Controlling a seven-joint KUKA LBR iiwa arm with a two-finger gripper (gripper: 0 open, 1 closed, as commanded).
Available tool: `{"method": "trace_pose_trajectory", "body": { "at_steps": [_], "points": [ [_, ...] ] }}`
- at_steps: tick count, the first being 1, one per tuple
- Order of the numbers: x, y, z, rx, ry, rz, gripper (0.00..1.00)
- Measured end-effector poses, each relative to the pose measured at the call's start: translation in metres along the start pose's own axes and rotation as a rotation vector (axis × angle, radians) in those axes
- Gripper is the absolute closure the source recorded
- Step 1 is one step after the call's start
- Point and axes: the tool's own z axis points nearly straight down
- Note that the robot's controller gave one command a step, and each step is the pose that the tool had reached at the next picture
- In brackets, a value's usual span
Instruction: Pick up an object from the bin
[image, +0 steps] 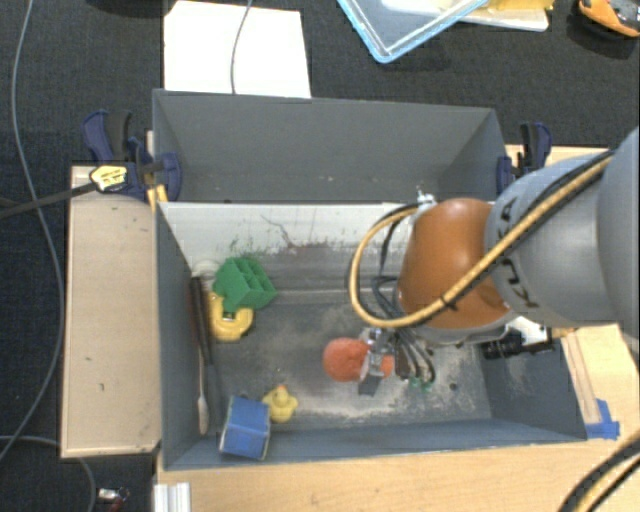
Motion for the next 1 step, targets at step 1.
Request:
{"method": "trace_pose_trajectory", "body": {
  "at_steps": [1],
  "points": [
    [-0.0162,0.0028,-0.0814,0.000,0.001,-0.031,1.00]
  ]
}}
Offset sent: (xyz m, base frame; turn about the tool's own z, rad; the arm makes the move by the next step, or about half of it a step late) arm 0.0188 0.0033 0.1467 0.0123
